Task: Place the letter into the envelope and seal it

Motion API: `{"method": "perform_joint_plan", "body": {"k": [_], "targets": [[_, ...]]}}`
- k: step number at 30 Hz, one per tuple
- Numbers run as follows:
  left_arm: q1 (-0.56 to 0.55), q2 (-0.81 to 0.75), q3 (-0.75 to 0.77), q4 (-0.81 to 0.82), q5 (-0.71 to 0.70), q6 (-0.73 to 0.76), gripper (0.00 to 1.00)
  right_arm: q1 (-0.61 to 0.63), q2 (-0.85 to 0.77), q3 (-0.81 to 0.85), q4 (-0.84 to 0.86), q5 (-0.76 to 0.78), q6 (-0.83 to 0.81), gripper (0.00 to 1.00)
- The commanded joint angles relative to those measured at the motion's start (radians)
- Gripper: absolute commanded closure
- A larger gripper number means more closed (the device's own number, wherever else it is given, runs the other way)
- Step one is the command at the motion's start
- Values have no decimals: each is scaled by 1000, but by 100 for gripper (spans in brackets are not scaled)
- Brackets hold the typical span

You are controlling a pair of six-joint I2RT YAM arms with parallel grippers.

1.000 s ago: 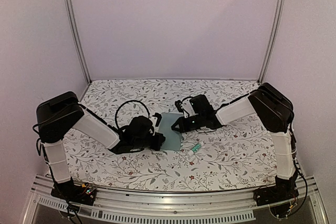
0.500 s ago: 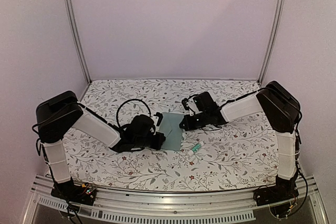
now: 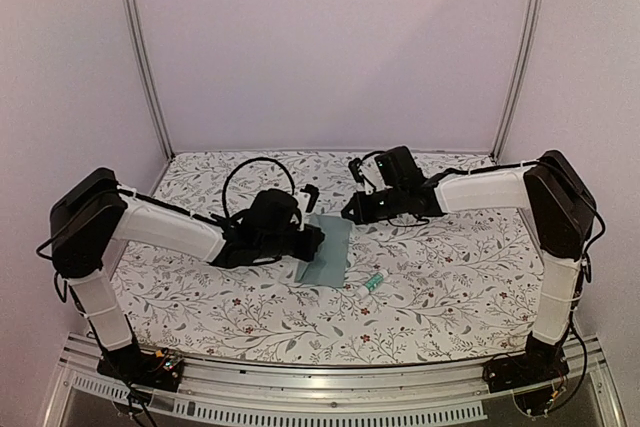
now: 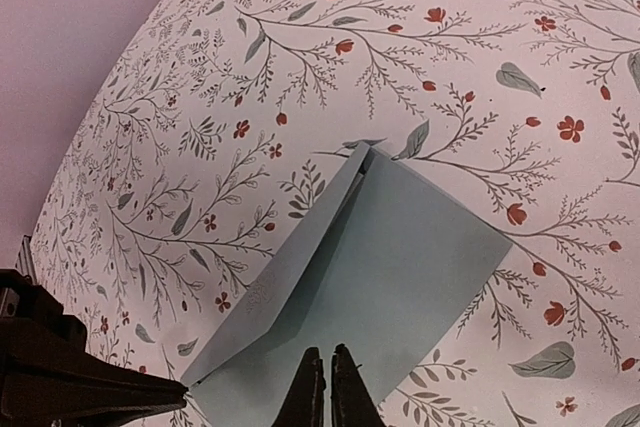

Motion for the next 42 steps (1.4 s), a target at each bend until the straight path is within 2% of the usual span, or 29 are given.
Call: {"method": "perform_joint_plan", "body": {"k": [1,7,11,18,23,31,42], "targets": [[-8,-74,-22,-41,-62,26,100,3,-27,17,5,-41,-5,94],[58,-112,-69,-45,-48,18,100,31,14,70,0,-68,-7,93],[116,-40,-58,-2,43,25,100,37,76,95,4,-89,7,93],[126,97,35,13,134,57,100,47,222,98,78,-156,43,94],[127,194,99,6,164,67,100,47,289,87,89,-138,50,94],[128,311,127,-8,121,46,100,46,262,50,96,-110,49,95],[131,296,72,20,110,28,100,56,169,54,88,-116,46,94]]}}
